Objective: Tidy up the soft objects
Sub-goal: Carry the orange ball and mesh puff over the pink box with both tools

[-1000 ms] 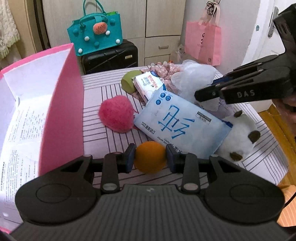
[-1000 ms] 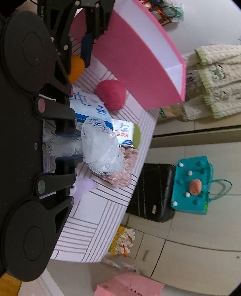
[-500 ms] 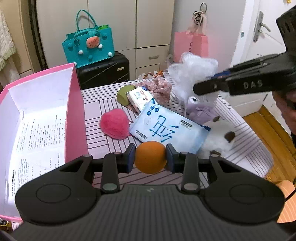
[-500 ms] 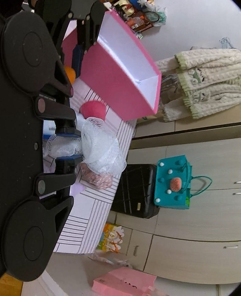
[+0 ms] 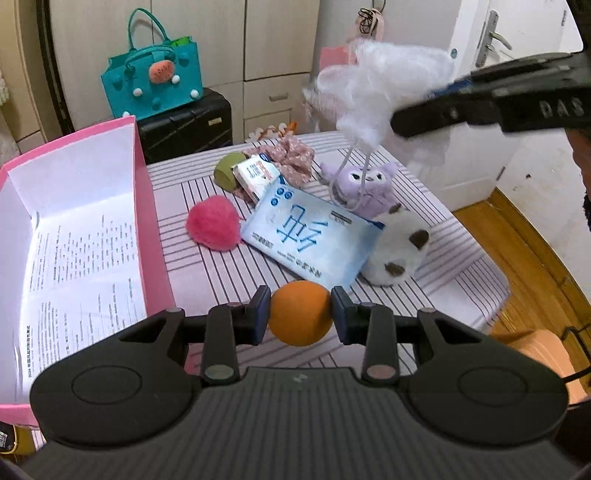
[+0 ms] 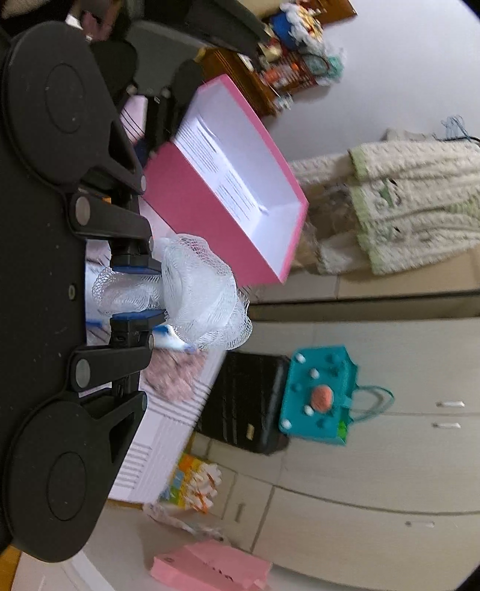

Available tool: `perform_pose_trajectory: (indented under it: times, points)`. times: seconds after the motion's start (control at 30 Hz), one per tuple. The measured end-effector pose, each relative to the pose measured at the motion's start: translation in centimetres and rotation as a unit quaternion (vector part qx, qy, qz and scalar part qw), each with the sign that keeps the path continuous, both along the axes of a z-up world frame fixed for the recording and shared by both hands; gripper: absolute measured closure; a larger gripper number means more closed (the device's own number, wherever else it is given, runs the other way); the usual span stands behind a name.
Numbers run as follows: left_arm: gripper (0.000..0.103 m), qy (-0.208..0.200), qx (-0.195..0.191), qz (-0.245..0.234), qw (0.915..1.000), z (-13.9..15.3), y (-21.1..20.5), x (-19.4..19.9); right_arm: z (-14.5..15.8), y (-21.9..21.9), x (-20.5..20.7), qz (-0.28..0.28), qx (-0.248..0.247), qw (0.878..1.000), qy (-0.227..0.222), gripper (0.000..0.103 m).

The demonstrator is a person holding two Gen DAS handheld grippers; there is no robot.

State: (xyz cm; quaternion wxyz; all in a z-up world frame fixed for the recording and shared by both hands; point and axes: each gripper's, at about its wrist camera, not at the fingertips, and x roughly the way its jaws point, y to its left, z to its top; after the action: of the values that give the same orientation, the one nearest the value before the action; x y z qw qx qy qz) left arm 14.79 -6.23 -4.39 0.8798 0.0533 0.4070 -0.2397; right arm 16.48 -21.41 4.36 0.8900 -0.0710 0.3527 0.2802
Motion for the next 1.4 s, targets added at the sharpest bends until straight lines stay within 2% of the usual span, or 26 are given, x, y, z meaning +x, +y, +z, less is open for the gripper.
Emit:
perform_pose_trajectory:
  times: [0.23, 0.5, 0.63, 0.8, 0.93, 1.0, 1.1, 1.4]
  points:
    - [0.069, 0.020, 0.010, -0.020, 0.9996, 0.9, 1.2, -1.1, -1.6, 1.7, -1.9, 0.041, 0.002, 0.996, 0.079, 0.081]
    - [0.069, 0.051, 0.020, -0.039, 0.9977, 2.3, 3.2, -3.0, -2.8, 4.7, -3.3, 0.092, 0.004, 0.986, 0.139, 0.081]
    - [0.069, 0.054, 0.030, -0.035, 0.9975, 3.8, 4.8, -3.9, -2.2, 6.4, -3.6, 0.119, 0.007, 0.983, 0.142, 0.081]
    - [0.069, 0.036, 0.048, -0.018, 0.9980, 6.0, 7.0, -4.1, -0.5, 8.4, -2.8, 0.151, 0.028, 0.979, 0.133, 0.081]
    - [0.069, -0.001, 0.046, 0.014, 0.9989, 8.2, 9.1, -3.7, 1.0, 9.9, -0.8, 0.170, 0.047, 0.977, 0.123, 0.081]
    - [0.069, -0.022, 0.039, 0.033, 0.9984, 9.3, 10.5, -3.2, 1.6, 10.8, 0.3, 0.174, 0.052, 0.976, 0.118, 0.081]
    - [0.069, -0.034, 0.035, 0.050, 0.9975, 10.2, 12.0, -2.2, 2.4, 12.4, 2.0, 0.183, 0.060, 0.974, 0.115, 0.081]
    - [0.069, -0.071, 0.055, 0.096, 0.9913, 11.8, 14.7, 3.0, 2.1, 16.9, 8.1, 0.188, 0.058, 0.974, 0.110, 0.081]
